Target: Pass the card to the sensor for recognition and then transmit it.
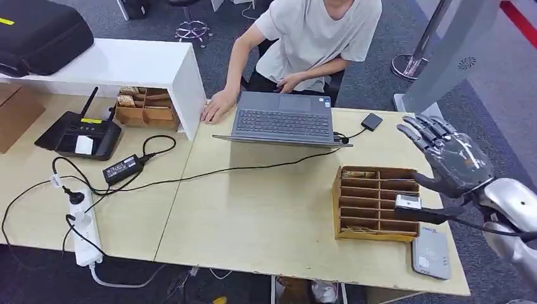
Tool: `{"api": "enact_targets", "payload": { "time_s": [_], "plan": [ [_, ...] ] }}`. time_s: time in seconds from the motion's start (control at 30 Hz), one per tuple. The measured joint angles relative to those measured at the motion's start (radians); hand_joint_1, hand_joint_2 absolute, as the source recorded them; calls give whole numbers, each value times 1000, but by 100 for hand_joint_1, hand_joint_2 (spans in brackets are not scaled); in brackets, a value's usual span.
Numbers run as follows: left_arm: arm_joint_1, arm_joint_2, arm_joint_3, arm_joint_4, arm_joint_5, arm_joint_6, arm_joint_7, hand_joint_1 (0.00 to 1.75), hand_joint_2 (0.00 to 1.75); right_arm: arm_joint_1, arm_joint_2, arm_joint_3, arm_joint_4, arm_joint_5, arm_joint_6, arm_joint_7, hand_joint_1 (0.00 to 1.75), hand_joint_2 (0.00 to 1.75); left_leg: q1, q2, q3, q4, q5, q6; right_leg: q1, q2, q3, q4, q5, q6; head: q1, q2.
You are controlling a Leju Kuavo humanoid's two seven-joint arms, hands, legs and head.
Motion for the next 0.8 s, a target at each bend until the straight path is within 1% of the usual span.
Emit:
{"api": "enact_targets", "payload": {
  "time_s": [0.17, 0.27, 0.37, 0.5, 0.57, 0.7, 0.8],
  "plan": [
    [6, 5, 7, 0, 2, -1, -3, 0, 175, 81, -36, -36, -54, -2, -20, 3, 0, 175, 0, -1, 0, 0, 0, 0, 0, -1, 0, 0, 0, 0, 0, 0],
    [9, 7, 15, 0, 2, -1, -8, 0, 175, 113, -42, -58, -73, 1, -26, 2, 0, 175, 0, 0, 0, 0, 0, 0, 0, 0, 0, 0, 0, 0, 0, 0],
    [9, 8, 25, 0, 3, 3, -8, 0, 175, 167, -41, -90, -85, 33, -58, -28, 0, 175, 0, -1, 0, 0, 0, 0, 1, -1, 0, 0, 0, 0, 0, 0],
    [5, 6, 39, 0, -3, 4, -8, 0, 175, 227, -14, -114, -75, 83, -100, -43, 0, 175, 0, -1, 0, 0, 0, -1, 1, -1, 1, 0, 0, 0, 0, 0],
    [4, 5, 40, 0, -5, 4, -8, 0, 175, 253, 0, -120, -67, 90, -104, -45, 0, 175, 0, -1, 0, -1, 0, 0, 0, -1, 0, 0, 0, 0, 0, 0],
    [3, 4, 41, 0, -6, 5, -8, 0, 175, 272, 17, -124, -49, 103, -117, -45, 0, 175, 0, -1, 0, -1, 0, -1, 1, -1, 0, 0, 0, 0, 0, 0],
    [0, 1, 41, 0, -9, 8, -2, 0, 175, 281, 50, -124, -15, 133, -142, -33, 0, 175, 0, -1, 0, -1, 0, -1, 1, -1, 0, 0, 0, 0, 0, 0]
  ]
}}
